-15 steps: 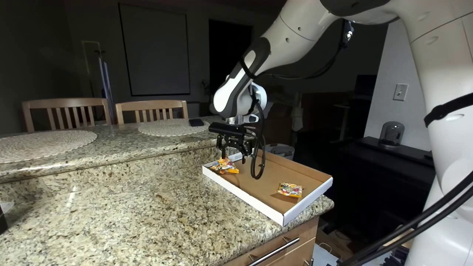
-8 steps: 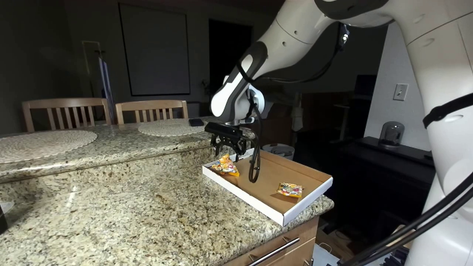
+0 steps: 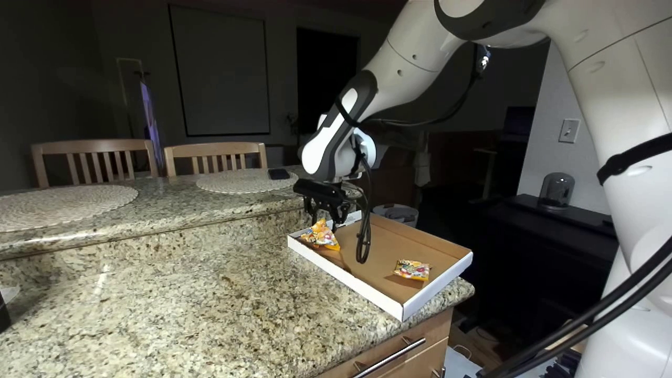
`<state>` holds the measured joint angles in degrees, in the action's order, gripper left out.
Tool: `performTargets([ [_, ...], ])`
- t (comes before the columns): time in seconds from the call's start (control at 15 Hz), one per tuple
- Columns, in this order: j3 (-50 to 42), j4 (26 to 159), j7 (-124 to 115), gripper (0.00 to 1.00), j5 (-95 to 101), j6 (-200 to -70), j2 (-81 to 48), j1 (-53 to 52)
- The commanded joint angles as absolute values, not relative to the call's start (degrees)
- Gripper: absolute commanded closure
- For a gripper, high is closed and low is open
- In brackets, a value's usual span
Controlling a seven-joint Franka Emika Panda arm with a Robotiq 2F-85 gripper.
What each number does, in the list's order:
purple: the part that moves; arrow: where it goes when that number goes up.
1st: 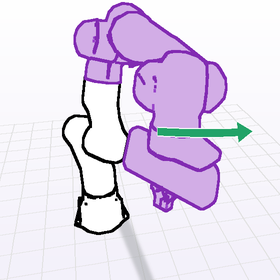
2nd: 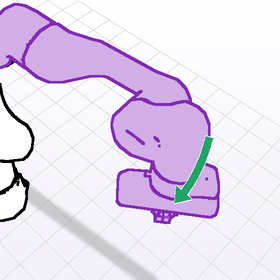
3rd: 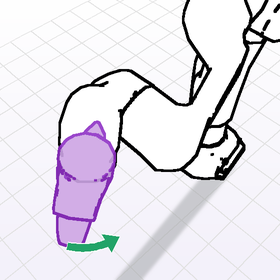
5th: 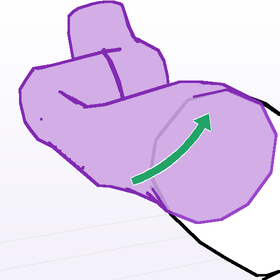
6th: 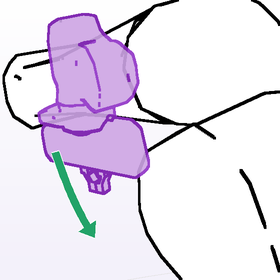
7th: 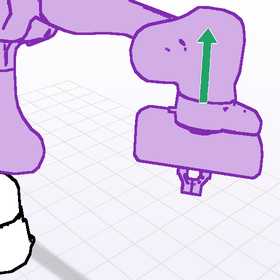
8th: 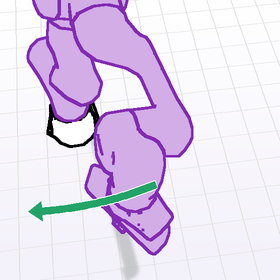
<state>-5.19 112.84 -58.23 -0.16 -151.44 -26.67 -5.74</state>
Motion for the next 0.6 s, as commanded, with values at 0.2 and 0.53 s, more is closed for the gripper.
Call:
performTargets([
  [0.2, -4.1, 112.9, -56.1, 0.30, -2.0, -153.7, -26.3, -6.0],
  [0.53, -5.0, 113.7, -56.7, 0.14, -1.3, -154.3, -25.4, -6.4],
])
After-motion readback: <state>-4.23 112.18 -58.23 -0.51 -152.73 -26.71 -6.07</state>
